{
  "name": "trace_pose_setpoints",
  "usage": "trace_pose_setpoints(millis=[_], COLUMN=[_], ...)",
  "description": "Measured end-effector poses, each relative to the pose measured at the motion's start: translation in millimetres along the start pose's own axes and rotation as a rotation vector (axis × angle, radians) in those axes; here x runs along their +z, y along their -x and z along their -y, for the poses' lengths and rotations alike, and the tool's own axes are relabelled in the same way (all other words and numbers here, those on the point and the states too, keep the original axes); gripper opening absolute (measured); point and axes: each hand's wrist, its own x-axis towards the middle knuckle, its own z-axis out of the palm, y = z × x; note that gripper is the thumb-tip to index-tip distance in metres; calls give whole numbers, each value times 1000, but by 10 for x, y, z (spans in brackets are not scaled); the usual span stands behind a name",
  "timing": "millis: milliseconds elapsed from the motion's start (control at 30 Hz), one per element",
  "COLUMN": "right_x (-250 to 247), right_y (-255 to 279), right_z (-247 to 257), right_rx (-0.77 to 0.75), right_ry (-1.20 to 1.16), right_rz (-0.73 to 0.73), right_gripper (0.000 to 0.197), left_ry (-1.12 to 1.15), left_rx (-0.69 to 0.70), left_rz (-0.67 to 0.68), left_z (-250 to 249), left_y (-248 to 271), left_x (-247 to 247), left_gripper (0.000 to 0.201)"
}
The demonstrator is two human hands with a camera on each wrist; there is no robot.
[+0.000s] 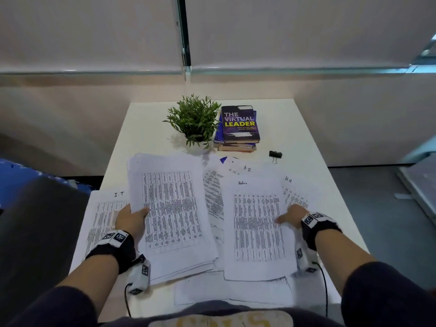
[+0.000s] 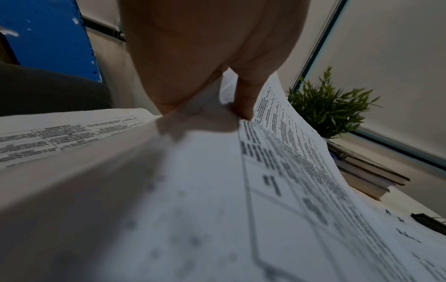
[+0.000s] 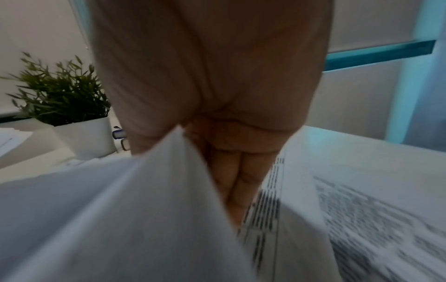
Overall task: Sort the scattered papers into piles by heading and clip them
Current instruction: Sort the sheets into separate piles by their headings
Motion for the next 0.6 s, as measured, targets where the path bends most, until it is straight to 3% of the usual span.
trace_pose_setpoints(millis=[67, 133, 267, 367, 467, 600], right_x=[60, 78, -82, -316, -461, -384], right_y=[64, 104, 269, 547, 716, 733], right_z=[-28, -85, -249, -326, -347, -129], right_rx=[-8, -36, -132, -211, -260, -254], right_ry=[-77, -194, -350, -555, -733, -900], right_rz=[-35, -82, -265, -390, -391, -282], right_gripper=[76, 75, 36, 25, 13, 30], left_ry=[-15, -26, -29, -45, -51, 32], left_rx=[1, -1, -12, -6, 25, 26], left_rz=[18, 38, 66, 89, 112, 233], left_z=[10, 20, 45, -7, -109, -277], left_y=[41, 78, 111, 146, 229, 350], left_x=[54, 105, 212, 295, 384, 562], left_gripper=[36, 39, 38, 35, 33, 35])
